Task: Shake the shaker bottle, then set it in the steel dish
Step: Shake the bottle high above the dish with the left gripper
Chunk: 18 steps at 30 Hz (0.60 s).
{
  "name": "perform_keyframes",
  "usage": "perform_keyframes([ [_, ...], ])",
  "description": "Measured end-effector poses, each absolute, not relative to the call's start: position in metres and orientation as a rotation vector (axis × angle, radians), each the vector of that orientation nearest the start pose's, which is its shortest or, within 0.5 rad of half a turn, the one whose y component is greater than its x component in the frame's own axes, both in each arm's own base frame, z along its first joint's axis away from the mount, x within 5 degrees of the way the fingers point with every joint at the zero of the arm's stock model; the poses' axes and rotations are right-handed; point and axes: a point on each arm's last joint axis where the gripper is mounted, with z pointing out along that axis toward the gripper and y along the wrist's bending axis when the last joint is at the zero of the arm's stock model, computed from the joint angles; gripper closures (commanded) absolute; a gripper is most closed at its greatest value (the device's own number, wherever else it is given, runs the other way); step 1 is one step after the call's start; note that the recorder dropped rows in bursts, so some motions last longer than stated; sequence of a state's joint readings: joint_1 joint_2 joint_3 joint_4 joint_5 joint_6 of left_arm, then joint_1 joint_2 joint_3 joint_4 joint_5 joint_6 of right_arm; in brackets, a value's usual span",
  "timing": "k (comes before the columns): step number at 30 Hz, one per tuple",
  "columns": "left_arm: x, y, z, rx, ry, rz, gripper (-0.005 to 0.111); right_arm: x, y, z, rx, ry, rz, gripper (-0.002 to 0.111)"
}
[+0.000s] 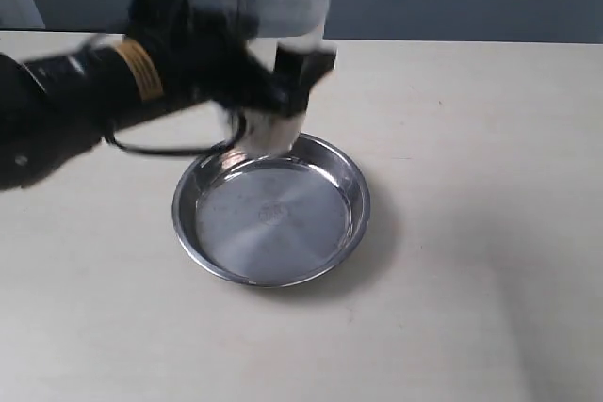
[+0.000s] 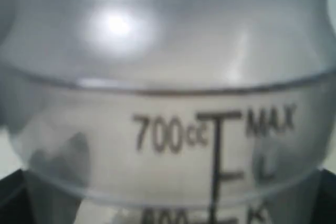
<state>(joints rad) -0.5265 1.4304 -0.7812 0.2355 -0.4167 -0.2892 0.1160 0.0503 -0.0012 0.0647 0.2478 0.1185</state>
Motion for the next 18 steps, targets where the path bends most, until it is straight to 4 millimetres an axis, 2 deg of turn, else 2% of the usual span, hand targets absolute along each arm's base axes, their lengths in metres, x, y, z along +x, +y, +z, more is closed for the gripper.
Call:
perform_keyframes([
  [1,0.264,-0.164,0.297,0.457,1.607,-0.537,0.106,0.058,0.008,0.188,0.047,1.785,0.228,0.109],
  [3,0.263,-0.165,0.303,0.463,1.566,-0.538,0.106,0.058,0.008,0.188,0.047,1.785,0.228,0.109],
  [4,0.266,-0.166,0.292,0.467,1.597,-0.534,0.106,0.058,0.008,0.188,0.047,1.784,0.228,0.109],
  [5,0.27,-0.167,0.272,0.46,1.666,-0.529,0.106,0.058,0.008,0.188,0.047,1.784,0.228,0.109],
  [7,0.274,-0.165,0.22,0.46,1.892,-0.482,0.106,0.058,0.008,0.189,0.047,1.783,0.228,0.109],
  [8,0.273,-0.163,0.202,0.472,1.985,-0.455,0.106,0.058,0.008,0.189,0.047,1.783,0.228,0.109],
  [9,0.271,-0.163,0.197,0.478,2.021,-0.443,0.106,0.058,0.008,0.189,0.047,1.783,0.228,0.109],
  [10,0.27,-0.163,0.202,0.483,2.016,-0.442,0.106,0.058,0.008,0.189,0.047,1.783,0.228,0.109],
  [11,0.269,-0.163,0.216,0.487,1.969,-0.448,0.106,0.058,0.008,0.189,0.047,1.783,0.228,0.109],
  [14,0.265,-0.166,0.277,0.472,1.704,-0.513,0.106,0.058,0.008,0.189,0.047,1.783,0.228,0.109],
  [15,0.263,-0.166,0.288,0.466,1.641,-0.531,0.106,0.058,0.008,0.189,0.047,1.783,0.228,0.109],
  [16,0.263,-0.167,0.291,0.464,1.61,-0.54,0.106,0.058,0.008,0.189,0.047,1.783,0.228,0.109],
  [18,0.266,-0.168,0.269,0.459,1.667,-0.539,0.106,0.058,0.008,0.189,0.047,1.783,0.228,0.109],
])
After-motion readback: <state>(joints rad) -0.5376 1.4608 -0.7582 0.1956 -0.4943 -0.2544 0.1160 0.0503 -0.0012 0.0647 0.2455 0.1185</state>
